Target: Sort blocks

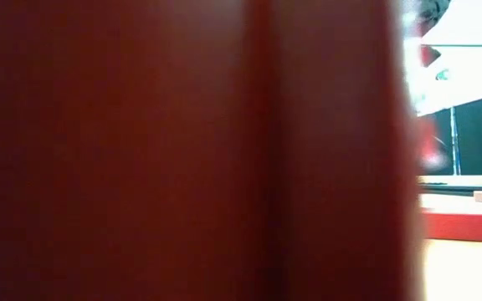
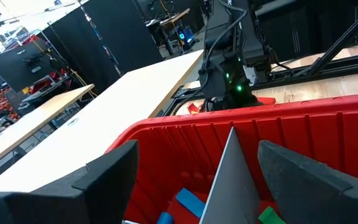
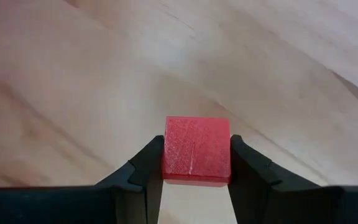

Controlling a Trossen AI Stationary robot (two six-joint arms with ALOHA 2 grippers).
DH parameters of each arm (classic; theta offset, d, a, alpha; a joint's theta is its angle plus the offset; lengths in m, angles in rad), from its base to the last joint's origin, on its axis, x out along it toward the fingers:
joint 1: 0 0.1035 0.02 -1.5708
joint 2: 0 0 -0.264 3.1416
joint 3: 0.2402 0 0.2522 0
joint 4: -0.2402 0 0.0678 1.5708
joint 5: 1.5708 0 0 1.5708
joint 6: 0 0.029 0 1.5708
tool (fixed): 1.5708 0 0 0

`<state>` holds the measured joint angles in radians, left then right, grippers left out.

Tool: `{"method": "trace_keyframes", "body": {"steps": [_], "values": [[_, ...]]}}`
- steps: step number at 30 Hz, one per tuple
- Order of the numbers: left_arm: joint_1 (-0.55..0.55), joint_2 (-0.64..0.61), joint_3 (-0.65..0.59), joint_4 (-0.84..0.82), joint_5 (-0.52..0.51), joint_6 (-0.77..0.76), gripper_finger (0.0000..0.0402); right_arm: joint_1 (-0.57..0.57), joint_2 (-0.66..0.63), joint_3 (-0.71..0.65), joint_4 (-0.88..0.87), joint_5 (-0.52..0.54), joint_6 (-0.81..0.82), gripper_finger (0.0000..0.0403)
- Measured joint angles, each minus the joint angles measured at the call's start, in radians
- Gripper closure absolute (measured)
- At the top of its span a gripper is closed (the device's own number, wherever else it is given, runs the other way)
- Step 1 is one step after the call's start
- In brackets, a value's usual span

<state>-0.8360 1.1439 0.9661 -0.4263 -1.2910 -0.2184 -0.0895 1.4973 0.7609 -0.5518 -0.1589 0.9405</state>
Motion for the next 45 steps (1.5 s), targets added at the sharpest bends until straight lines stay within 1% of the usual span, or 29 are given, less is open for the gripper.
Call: {"method": "trace_keyframes", "body": {"steps": [5,11,14,17,21,24,26,30,34,36,39,42,45], "values": [[0.000,0.000,0.000,-0.003,0.000,0.002,0.0086,0.000,-0.102,0.008,0.002,0.002,-0.003,0.0284],[0.000,0.000,0.000,-0.005,0.000,0.052,0.0086,0.000,-0.262,0.047,0.012,0.030,-0.027,0.0284],[0.000,0.000,0.000,-0.004,0.001,0.129,0.0086,0.001,-0.338,0.078,0.038,0.050,-0.044,0.0284],[0.009,0.000,0.000,0.005,0.001,0.220,0.0086,0.001,-0.398,0.106,0.127,0.052,-0.068,0.0284],[0.043,0.000,0.000,0.028,0.001,0.309,0.0086,0.005,-0.432,0.165,0.231,0.050,-0.124,0.0284],[0.083,0.000,0.000,0.059,0.006,0.377,0.0086,0.015,-0.421,0.218,0.272,0.047,-0.173,0.0284],[0.117,0.000,0.000,0.096,0.039,0.430,0.0086,0.024,-0.400,0.254,0.303,0.046,-0.202,0.0284],[0.195,0.026,-0.001,0.231,0.152,0.589,0.0086,0.047,-0.329,0.328,0.306,0.046,-0.253,0.0284],[0.256,0.097,-0.001,0.395,0.244,0.798,0.0086,0.080,-0.235,0.403,0.304,0.043,-0.292,0.0284],[0.279,0.141,-0.001,0.474,0.259,0.888,0.0086,0.096,-0.188,0.437,0.306,0.025,-0.315,0.0284],[0.302,0.200,-0.001,0.565,0.261,0.994,0.0086,0.114,-0.133,0.467,0.354,-0.008,-0.333,0.0284],[0.320,0.240,-0.001,0.639,0.262,1.046,0.0086,0.121,-0.094,0.476,0.426,-0.070,-0.335,0.0284],[0.334,0.262,-0.001,0.687,0.279,1.053,0.0086,0.122,-0.071,0.476,0.469,-0.085,-0.335,0.0284]]}}
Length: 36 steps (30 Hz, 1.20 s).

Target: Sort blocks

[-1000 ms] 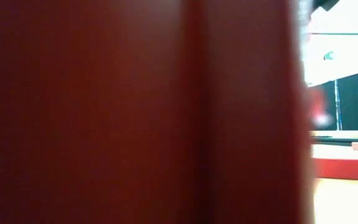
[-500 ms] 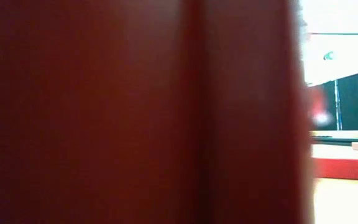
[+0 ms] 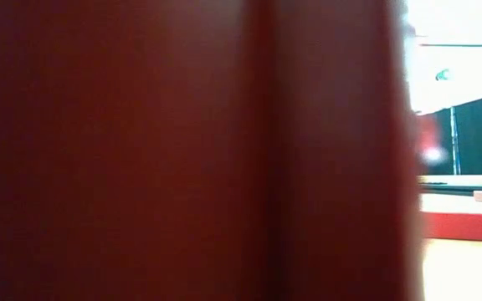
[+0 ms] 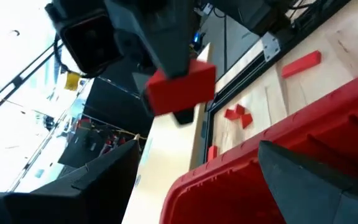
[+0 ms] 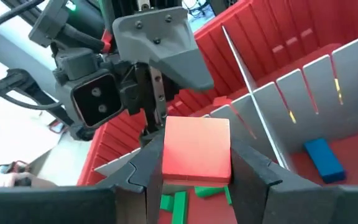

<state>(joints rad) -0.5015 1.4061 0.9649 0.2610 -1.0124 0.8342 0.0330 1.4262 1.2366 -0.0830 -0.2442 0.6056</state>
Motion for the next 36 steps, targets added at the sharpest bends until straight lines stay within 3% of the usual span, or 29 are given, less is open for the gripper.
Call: {"method": "trace_keyframes", "body": {"steps": [12,36], "values": [[0.032,0.012,0.000,0.159,0.195,0.003,0.0086,0.000,0.011,0.000,0.047,-0.023,-0.008,0.0284],[0.086,0.014,0.000,0.236,0.325,-0.044,0.0088,0.000,0.012,0.000,0.054,-0.026,-0.027,0.0284]]}}
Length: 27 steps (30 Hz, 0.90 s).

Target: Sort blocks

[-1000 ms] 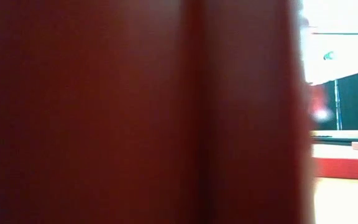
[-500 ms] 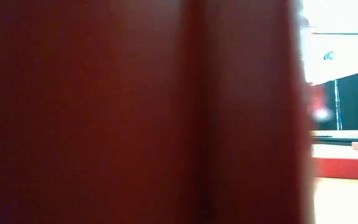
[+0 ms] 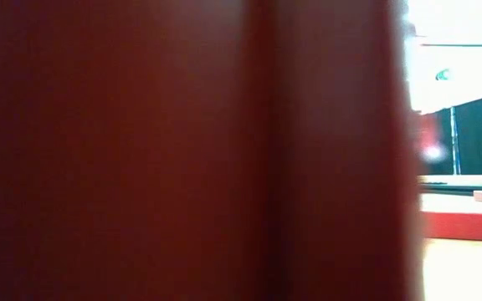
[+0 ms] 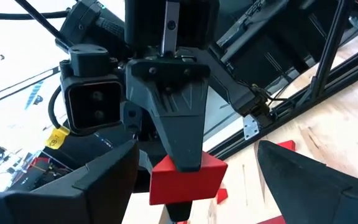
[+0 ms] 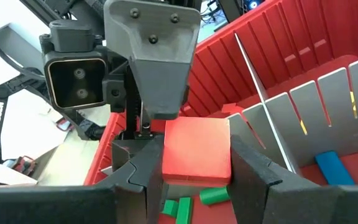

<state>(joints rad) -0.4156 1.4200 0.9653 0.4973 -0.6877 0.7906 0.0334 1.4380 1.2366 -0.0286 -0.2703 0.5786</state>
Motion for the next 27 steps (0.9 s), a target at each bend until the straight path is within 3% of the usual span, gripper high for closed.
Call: {"method": "trace_keyframes", "body": {"steps": [20,23,27], "values": [[0.019,0.000,0.000,-0.003,0.032,-0.050,0.0093,0.004,0.000,0.000,0.006,-0.003,-0.003,0.0285],[0.019,0.000,0.000,-0.008,0.036,-0.049,0.0117,0.004,0.000,0.000,0.006,-0.003,-0.003,0.0285],[0.021,0.000,0.001,-0.021,0.050,-0.058,0.0188,0.004,0.000,-0.001,0.001,-0.008,-0.003,0.0285]]}}
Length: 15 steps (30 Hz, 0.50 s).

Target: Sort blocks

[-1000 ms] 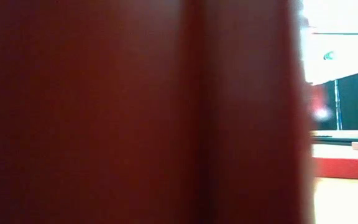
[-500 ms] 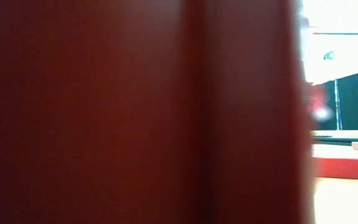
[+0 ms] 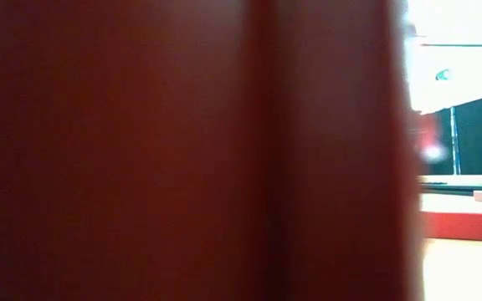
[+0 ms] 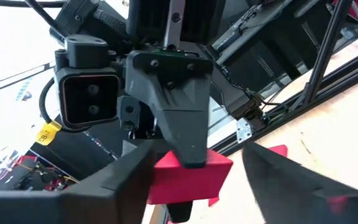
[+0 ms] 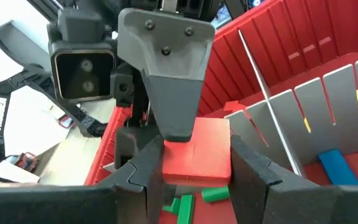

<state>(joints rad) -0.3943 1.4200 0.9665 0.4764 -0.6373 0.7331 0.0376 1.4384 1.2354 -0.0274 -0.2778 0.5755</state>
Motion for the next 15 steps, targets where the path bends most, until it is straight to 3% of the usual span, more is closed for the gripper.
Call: {"method": "trace_keyframes", "body": {"steps": [4,8,15], "values": [[0.003,0.000,0.000,-0.011,0.008,-0.014,0.0263,0.000,0.001,-0.001,-0.011,-0.015,-0.002,0.0285],[0.004,-0.002,0.000,-0.011,0.027,-0.018,0.0314,0.001,0.001,-0.002,-0.008,-0.024,-0.002,0.0285],[0.004,-0.003,0.000,-0.019,0.035,-0.033,0.0341,0.005,0.001,-0.002,-0.007,-0.021,-0.003,0.0285]]}}
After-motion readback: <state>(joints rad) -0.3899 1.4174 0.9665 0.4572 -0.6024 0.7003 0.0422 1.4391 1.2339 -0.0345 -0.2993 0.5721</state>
